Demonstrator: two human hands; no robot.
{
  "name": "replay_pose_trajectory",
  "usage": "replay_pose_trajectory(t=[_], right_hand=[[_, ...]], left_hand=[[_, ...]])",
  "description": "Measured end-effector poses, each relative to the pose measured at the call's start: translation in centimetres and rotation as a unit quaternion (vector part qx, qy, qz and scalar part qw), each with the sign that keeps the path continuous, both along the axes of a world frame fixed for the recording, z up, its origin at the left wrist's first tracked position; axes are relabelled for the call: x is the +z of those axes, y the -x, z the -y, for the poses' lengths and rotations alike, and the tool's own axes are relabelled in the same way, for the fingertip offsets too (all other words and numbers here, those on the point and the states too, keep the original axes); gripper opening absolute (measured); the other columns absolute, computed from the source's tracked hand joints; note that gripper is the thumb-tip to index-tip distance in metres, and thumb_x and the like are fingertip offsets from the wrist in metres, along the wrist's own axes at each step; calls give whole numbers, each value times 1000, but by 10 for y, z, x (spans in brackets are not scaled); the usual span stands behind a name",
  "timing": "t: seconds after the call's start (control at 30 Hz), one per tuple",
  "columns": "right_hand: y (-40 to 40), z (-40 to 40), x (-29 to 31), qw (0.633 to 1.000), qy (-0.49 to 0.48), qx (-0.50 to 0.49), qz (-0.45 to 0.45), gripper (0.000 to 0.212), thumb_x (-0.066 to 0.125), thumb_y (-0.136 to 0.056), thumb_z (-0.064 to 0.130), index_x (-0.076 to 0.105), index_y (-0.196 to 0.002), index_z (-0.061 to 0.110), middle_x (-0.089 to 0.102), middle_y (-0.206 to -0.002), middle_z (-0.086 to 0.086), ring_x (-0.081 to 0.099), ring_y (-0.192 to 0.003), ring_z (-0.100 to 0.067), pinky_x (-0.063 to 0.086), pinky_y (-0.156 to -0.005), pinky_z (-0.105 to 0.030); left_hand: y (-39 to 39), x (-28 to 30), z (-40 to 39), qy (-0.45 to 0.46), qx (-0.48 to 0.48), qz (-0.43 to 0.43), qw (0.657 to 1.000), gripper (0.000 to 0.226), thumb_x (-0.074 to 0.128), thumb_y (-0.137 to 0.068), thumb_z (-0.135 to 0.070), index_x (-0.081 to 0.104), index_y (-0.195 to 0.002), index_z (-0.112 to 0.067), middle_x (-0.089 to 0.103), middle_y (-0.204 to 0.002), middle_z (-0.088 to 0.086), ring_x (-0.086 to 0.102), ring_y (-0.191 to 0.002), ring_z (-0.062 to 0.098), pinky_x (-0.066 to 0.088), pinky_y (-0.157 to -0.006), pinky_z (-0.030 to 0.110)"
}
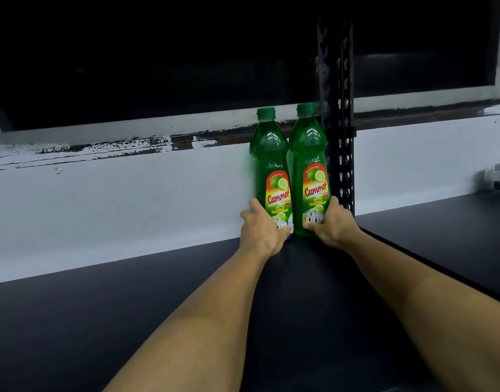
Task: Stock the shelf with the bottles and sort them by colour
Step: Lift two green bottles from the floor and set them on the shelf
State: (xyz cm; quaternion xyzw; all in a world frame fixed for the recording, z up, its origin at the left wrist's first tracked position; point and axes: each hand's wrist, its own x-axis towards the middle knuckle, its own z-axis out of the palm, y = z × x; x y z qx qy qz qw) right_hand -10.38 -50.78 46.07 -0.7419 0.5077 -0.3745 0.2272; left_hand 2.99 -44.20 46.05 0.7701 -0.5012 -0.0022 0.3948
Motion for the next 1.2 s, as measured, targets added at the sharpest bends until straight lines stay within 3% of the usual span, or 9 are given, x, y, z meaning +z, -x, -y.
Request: replay_pose_trajectory(t=[0.3, 0.4, 0.47, 0.67, 1.03, 1.2], right_hand=[[-3, 0, -1, 999, -14, 15, 36, 58, 71, -87, 19, 32, -128, 5, 49, -128, -15, 48, -120, -30, 40, -99, -38], [-7, 7, -6, 998, -26, 22, 46, 91, 70, -88, 22, 6, -150, 5, 37, -146, -15, 40, -132, -32, 33, -111, -44], [-10, 9, -9, 998, -31, 26, 42, 103, 67, -89, 23, -14, -151, 8, 26, -155, -13, 34, -137, -33, 28, -114, -50], [-12, 12, -11, 998, -23, 15, 54, 73, 68, -87, 17, 18, -140, 7, 37, -140, -15, 42, -127, -34, 34, -109, -48], [-11, 16, -14, 999, -22, 17, 37, 77, 67, -89, 19, 14, -143, 8, 37, -138, -19, 42, -126, -36, 36, -108, -50], [-12, 16, -14, 999, -26, 16, 34, 82, 67, -88, 22, 10, -146, 8, 33, -141, -20, 38, -130, -36, 34, -109, -51]], left_hand=[[2, -4, 4, 3, 14, 10, 1000, 76, 76, -81, -34, 24, -133, -15, 39, -125, 13, 58, -104, 31, 43, -72, 33], [2, -3, 5, -1, 17, 2, 1000, 78, 77, -81, -35, 24, -134, -16, 39, -126, 12, 58, -105, 31, 47, -76, 35], [3, -3, 5, -2, 18, 1, 1000, 78, 77, -81, -35, 24, -135, -17, 39, -127, 12, 58, -106, 31, 47, -76, 36], [1, -4, 3, -8, 15, 1, 1000, 78, 74, -83, -36, 22, -137, -17, 39, -128, 12, 57, -107, 33, 48, -82, 39], [-2, -8, 1, -9, 1, 5, 1000, 80, 70, -87, -38, 17, -142, -18, 41, -130, 13, 56, -112, 32, 47, -84, 37], [-2, -6, -2, -23, -5, -36, 999, 75, 70, -87, -36, 22, -140, -16, 41, -133, 13, 53, -116, 31, 45, -92, 39]])
